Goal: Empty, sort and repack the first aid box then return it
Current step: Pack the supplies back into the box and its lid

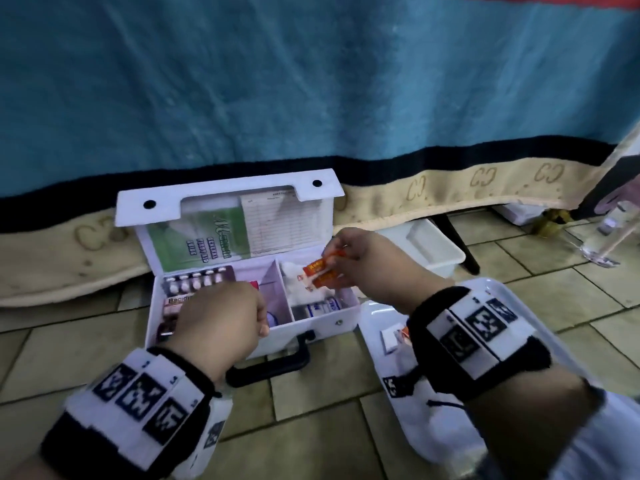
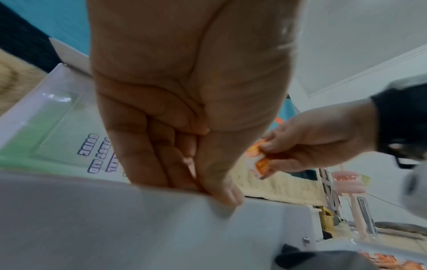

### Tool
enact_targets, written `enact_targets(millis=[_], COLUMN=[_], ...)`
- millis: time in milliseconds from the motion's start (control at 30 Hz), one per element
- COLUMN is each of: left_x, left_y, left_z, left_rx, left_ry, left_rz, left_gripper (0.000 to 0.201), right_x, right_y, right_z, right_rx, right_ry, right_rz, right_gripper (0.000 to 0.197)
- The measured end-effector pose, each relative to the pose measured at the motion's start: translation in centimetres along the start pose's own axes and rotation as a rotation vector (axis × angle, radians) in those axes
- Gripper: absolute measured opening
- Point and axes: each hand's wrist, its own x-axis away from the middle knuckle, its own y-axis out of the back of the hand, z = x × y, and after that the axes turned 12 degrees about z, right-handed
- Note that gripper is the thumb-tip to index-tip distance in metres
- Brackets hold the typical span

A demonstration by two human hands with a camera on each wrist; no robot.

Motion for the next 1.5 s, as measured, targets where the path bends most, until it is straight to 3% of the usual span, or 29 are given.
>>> enact_targets(millis=[167, 300, 400, 467, 567, 667, 800, 933, 1000, 1067, 1233, 1333, 1500], left_x=[0.2, 0.4, 0.5, 0.6, 0.8, 1.3, 1.1, 0.3, -0.6, -1.4, -2.1, -2.2, -2.3], left_y=[-0.3, -0.6, -0.7, -0.7, -0.7, -0.3, 1.5, 4.2, 5.1, 5.6, 5.8, 5.7, 5.8], left_z=[0.1, -0.1, 0.0, 0.3, 1.3, 2.6, 4.1, 4.9, 5.5, 5.9, 5.9, 5.7, 5.6], left_rx=[0.004, -0.002, -0.043, -0.033, 0.051, 0.107, 0.2, 0.189, 0.146, 0.099, -0.032, -0.053, -0.016], left_ry=[0.015, 0.017, -0.001, -0.037, -0.114, -0.148, -0.14, -0.087, -0.093, -0.111, -0.116, -0.104, -0.093], left_rz=[-0.01, 0.012, 0.028, 0.054, 0.08, 0.075, -0.029, -0.22, -0.285, -0.319, -0.311, -0.304, -0.306], left_gripper=[0.019, 0.01, 0.016, 0.016, 0.008, 0.009, 0.011, 0.005, 0.019, 0.036, 0.059, 0.061, 0.057], right_x=[-4.9, -7.2, -8.1, -8.9, -9.7, -10.0, -10.3, -10.3, -10.6, -10.6, -10.9, -10.7, -10.6], right_y=[-1.0, -0.4, -0.5, -0.8, -0.6, -0.6, -1.2, -2.9, -3.4, -3.6, -3.8, -3.9, -3.9], right_z=[2.7, 5.1, 5.9, 5.9, 5.5, 5.5, 6.0, 6.3, 6.0, 6.2, 6.8, 6.4, 6.0], right_rx=[0.418, 0.109, 0.0, 0.181, 0.686, 0.835, 0.859, 1.056, 1.143, 1.176, 1.16, 1.122, 0.898], right_ry=[0.099, 0.332, 0.473, 0.508, 0.522, 0.592, 0.495, 0.543, 0.524, 0.521, 0.454, 0.458, 0.327], right_rz=[-0.022, -0.215, -0.238, -0.242, -0.192, -0.174, -0.225, -0.109, -0.022, -0.026, -0.085, -0.092, -0.027], right_gripper=[0.021, 0.035, 0.027, 0.022, 0.02, 0.02, 0.017, 0.017, 0.031, 0.032, 0.024, 0.026, 0.035])
